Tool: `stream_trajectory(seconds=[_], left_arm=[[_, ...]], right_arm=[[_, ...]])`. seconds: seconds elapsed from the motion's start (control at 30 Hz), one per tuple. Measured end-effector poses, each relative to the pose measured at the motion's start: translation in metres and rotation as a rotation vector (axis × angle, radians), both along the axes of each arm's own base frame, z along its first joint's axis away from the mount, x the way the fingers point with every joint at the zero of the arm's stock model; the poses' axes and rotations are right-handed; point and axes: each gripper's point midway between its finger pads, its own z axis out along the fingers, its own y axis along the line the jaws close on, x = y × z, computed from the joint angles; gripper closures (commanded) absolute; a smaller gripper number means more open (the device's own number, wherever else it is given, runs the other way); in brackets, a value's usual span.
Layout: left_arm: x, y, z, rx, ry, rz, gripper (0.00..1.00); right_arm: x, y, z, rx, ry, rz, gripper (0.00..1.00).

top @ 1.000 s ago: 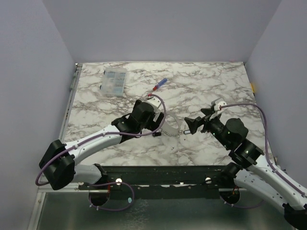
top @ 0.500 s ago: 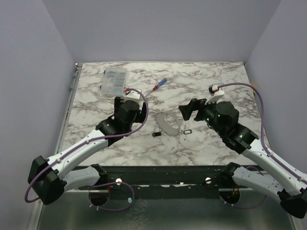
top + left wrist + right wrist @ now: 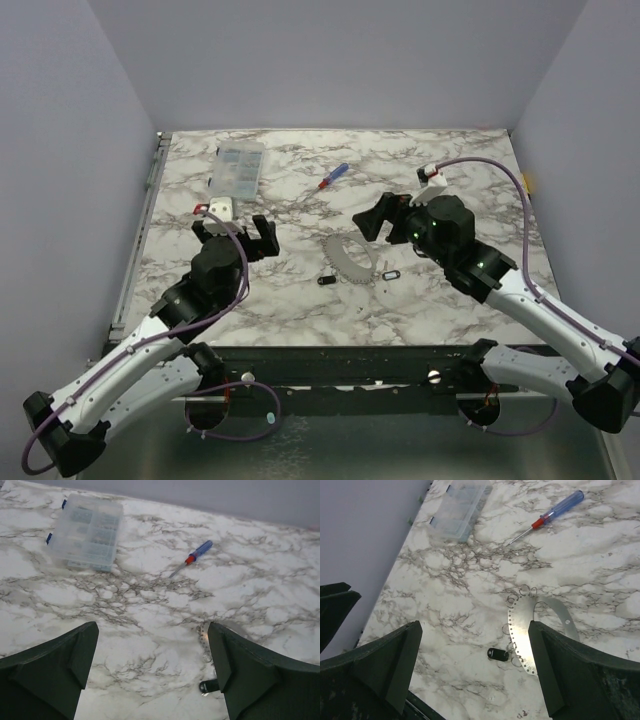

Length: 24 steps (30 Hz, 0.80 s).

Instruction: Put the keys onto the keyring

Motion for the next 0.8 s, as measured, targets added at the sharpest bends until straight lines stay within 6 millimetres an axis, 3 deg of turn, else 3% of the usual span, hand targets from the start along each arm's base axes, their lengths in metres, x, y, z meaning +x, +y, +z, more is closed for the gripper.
stream_trajectory(seconds=[0.2,0.37,0.57,0.8], left_arm=[[-0.014,0.004,0.034,-0.184,-0.098,-0.021,0.01],[-0.031,0.032,0.051,-0.220,-0.205,0.022,0.02],[-0.029,0.067,0.041,-0.136,-0.219,0.192,0.05],[-0.029,0.075,0.038,-0.104,-0.216,0.234,0.05]], right_arm=[[0.010,0.017,-0.005,0.044,0.041,0.008,0.00],[0.021,0.028,-0.005,0.056,0.063,0.001,0.00],[0.027,0.037,-0.001,0.092,0.062,0.011,0.00],[0.020,0.052,0.013,0.167,0.016,0.101,0.00]])
